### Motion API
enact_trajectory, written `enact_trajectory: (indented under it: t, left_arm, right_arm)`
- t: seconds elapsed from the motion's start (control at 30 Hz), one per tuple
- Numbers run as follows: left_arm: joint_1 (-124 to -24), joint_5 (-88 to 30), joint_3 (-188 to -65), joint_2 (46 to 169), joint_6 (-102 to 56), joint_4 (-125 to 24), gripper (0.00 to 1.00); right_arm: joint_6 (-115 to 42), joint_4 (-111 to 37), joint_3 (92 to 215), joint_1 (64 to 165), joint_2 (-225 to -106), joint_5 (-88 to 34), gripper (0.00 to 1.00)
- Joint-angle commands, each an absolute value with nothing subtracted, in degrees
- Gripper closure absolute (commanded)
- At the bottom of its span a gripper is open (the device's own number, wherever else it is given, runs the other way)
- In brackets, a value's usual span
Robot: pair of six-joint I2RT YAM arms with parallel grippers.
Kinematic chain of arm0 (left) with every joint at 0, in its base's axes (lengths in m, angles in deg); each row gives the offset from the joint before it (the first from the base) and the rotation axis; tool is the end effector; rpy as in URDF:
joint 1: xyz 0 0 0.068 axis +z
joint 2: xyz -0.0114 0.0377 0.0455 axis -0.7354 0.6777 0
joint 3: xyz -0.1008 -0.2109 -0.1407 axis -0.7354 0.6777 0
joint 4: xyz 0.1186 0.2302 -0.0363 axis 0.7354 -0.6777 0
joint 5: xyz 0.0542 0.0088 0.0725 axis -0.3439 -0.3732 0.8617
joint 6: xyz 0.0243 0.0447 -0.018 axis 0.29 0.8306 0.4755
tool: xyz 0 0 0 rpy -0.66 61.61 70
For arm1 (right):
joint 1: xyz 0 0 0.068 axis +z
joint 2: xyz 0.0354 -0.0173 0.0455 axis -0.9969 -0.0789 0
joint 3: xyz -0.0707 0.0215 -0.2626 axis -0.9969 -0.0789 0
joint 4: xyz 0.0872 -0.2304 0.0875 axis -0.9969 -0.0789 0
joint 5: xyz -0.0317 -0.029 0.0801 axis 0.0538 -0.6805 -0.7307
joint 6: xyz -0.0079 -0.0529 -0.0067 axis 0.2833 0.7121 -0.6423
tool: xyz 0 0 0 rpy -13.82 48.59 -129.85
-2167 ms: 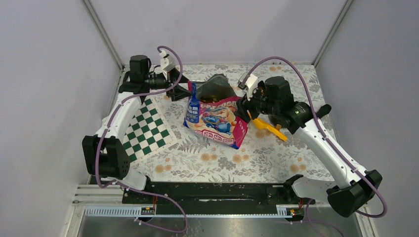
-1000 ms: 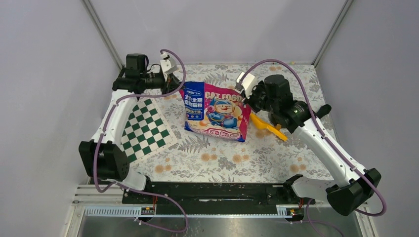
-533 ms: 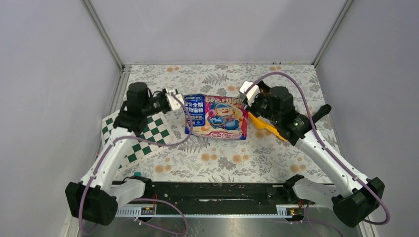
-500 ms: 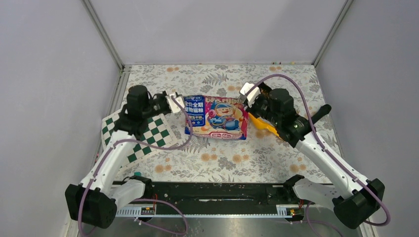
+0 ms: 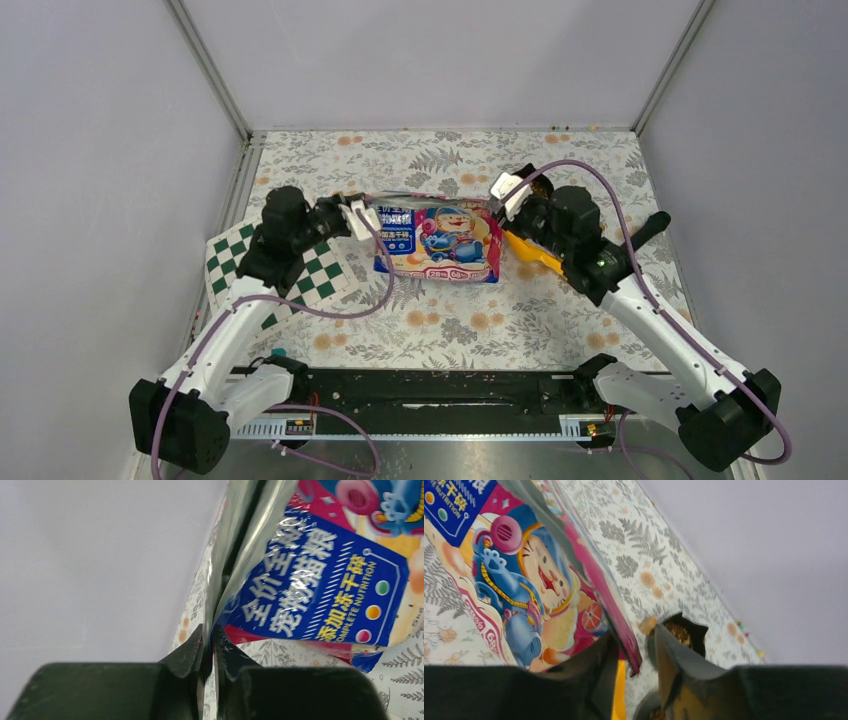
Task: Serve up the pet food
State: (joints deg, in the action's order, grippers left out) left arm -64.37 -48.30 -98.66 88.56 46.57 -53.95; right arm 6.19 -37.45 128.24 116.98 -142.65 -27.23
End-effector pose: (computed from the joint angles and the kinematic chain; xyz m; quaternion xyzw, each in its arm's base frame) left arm 0.2136 -0.0828 0.3170 0.5814 0.5140 0.0330 0.6299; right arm 0.2031 0.1299 0.3478 -0.4542 0.6080 0.0258 0.6507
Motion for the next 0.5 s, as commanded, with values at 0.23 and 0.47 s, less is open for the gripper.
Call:
enact_trajectory:
  t: [0.23, 0.47]
  left_arm:
    - [-61.58, -62.6, -112.98, 89.63, 27.91, -63.22, 0.51]
    - [-61.94, -72.02, -119.85, 95.67, 34.27, -77.3, 0.46]
  right_arm:
    - [-3.49, -54.3, 143.27, 114.89, -141.52, -36.0, 0.21]
    - [-4.75, -59.27, 148.76, 114.91, -148.1, -43.88, 0.2]
